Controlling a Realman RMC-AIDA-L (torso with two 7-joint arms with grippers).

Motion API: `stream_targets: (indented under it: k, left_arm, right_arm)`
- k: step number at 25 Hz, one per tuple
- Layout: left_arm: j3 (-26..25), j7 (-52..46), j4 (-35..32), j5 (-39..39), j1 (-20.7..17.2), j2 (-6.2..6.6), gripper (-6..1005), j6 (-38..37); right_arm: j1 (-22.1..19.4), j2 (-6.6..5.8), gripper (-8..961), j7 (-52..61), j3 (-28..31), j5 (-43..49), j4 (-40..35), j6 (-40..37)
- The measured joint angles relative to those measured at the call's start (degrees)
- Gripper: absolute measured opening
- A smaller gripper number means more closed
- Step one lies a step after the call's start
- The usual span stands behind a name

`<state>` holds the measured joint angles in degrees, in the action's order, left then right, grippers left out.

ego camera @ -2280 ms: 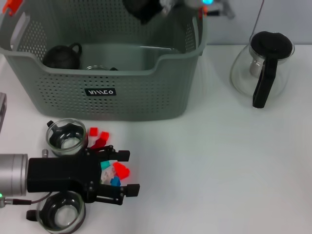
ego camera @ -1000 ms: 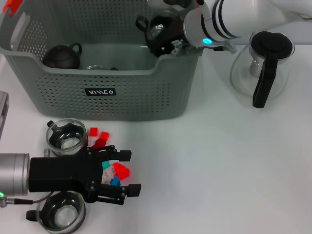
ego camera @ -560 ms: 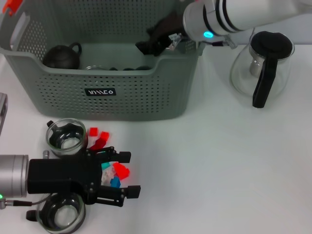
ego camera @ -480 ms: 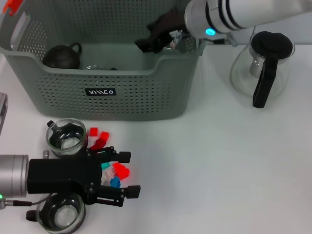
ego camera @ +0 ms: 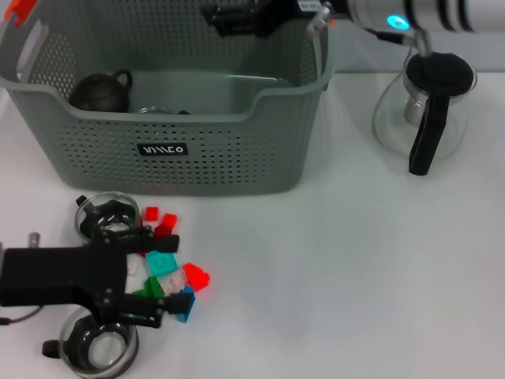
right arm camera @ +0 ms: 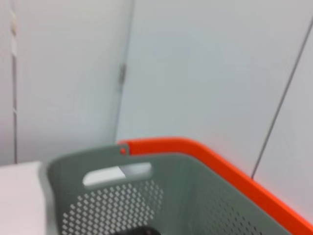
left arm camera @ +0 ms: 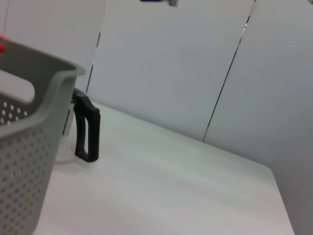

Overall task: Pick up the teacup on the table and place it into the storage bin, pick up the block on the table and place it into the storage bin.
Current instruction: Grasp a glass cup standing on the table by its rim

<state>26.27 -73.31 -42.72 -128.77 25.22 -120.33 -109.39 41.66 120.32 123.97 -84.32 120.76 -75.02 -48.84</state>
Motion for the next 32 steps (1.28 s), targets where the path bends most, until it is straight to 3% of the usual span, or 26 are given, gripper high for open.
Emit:
stream_targets:
  k: [4, 9, 14, 18, 28, 32]
  left_arm:
    - [-1.3, -1.3, -4.3, -0.1, -0.7, 0.34, 933, -3.6]
    - [1.1, -2.0, -10.8, -3.5, -1.7, 0.50, 924, -6.2]
    - [4.0, -2.6, -16.5, -8.6, -2.5, 0.64, 914, -7.3]
    - [6.8, -5.6, -20.5, -12.5, -3.2, 0.16, 906, -7.5]
    - [17.8, -11.9, -35.3, -14.4, -8.2, -3.62, 886, -7.4]
    - [18.6, -13.5, -36.4, -15.0, -8.3, -4.11, 879, -6.5]
  right_arm:
    - [-8.7, -0.06, 820, -7.3, -1.9, -10.3, -6.8, -3.9]
    - [-14.7, -0.14, 819, -17.4, -2.6, -22.7, -5.8, -13.8]
    - [-15.1, -0.16, 817, -19.5, -2.6, -21.9, -1.3, -23.0]
    - [-14.6, -0.19, 815, -19.6, -2.3, -20.0, 2.8, -25.9]
    - [-12.0, -0.17, 814, -20.2, -0.8, -19.8, 7.9, -25.1]
    - [-10.7, -0.13, 813, -21.1, -0.6, -19.8, 10.0, -25.1]
